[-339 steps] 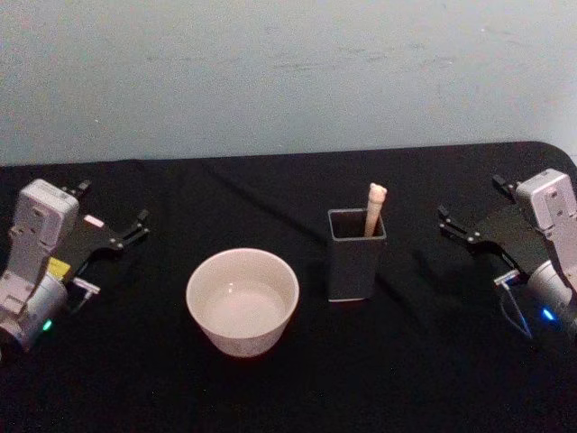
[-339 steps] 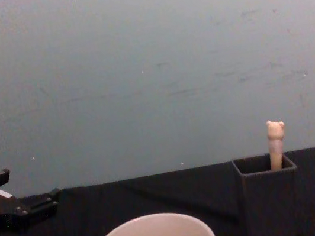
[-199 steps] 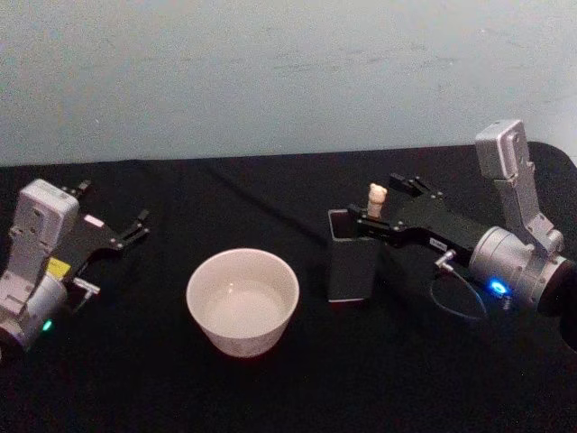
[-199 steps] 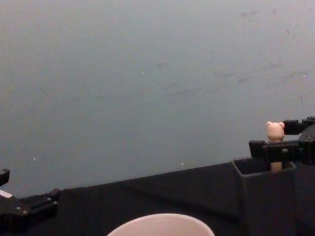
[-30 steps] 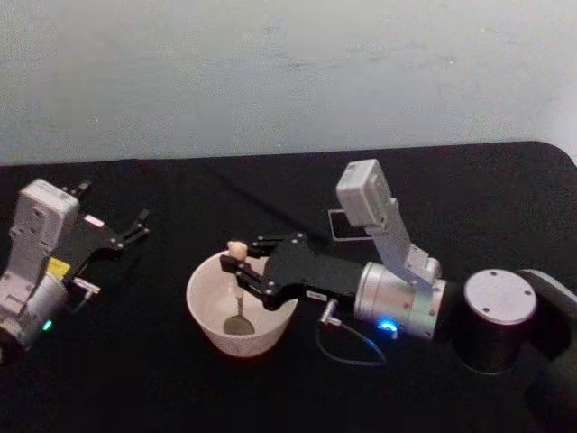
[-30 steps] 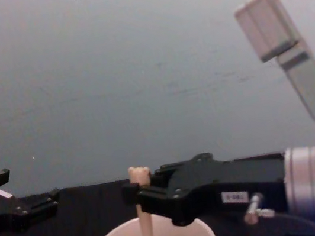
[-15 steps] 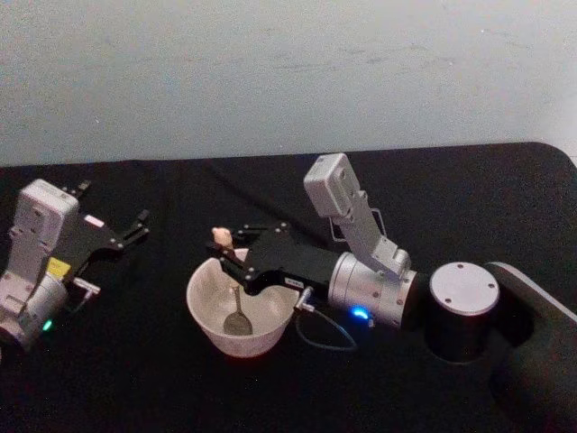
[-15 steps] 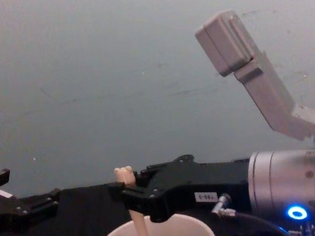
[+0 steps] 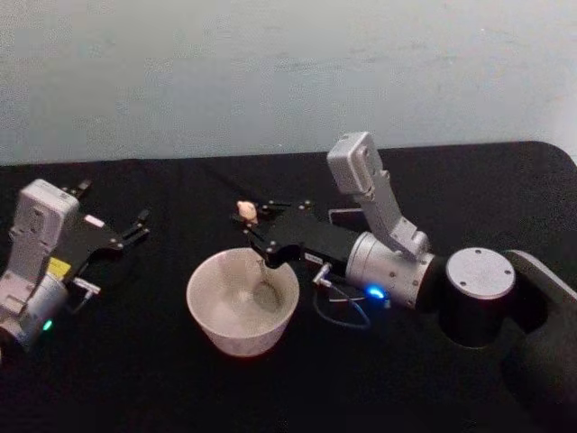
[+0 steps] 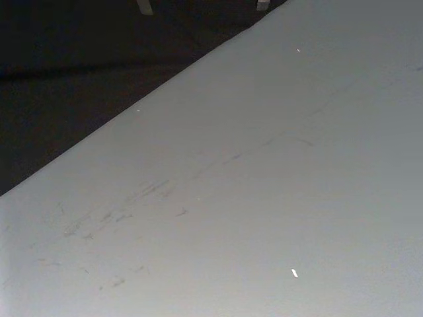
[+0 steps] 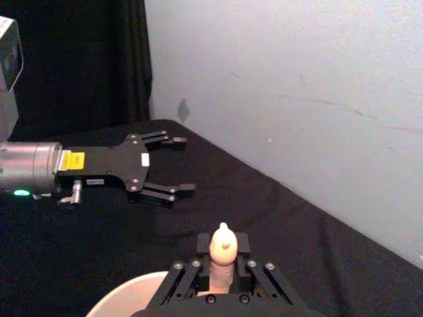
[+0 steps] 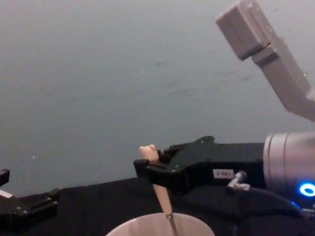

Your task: Pick up the stirring spoon with one hand, stir inside the cup, then place it back in its original position.

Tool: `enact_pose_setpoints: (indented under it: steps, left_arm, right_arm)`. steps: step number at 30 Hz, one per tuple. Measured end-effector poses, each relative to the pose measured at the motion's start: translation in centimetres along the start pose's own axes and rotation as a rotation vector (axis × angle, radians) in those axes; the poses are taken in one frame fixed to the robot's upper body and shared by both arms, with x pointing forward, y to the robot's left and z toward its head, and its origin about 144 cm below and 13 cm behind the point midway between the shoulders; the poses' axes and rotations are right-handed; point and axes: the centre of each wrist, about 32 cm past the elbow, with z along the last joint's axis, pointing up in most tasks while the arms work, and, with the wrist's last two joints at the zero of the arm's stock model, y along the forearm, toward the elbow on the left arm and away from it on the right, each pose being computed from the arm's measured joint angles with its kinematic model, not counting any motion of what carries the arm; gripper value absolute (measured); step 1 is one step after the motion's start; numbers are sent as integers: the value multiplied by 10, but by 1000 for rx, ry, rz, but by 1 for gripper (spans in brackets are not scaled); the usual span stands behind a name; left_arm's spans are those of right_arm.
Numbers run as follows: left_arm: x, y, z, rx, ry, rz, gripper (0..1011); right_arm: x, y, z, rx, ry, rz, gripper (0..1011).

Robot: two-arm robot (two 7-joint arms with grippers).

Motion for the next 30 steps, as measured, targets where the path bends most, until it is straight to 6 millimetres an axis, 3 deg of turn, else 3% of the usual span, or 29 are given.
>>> enact_pose_setpoints:
  steps: [10, 20, 30]
  left_arm:
    - [0, 0, 0, 0, 0, 0, 1001]
    - [0, 0, 0, 0, 0, 0, 1001]
    - [0, 0, 0, 0, 0, 0, 1001]
  right_arm:
    - [4, -19, 4, 14, 2, 6, 214]
    - [-6, -40, 10, 16, 29, 97, 214]
    - [-19, -36, 12, 21, 29, 165, 214]
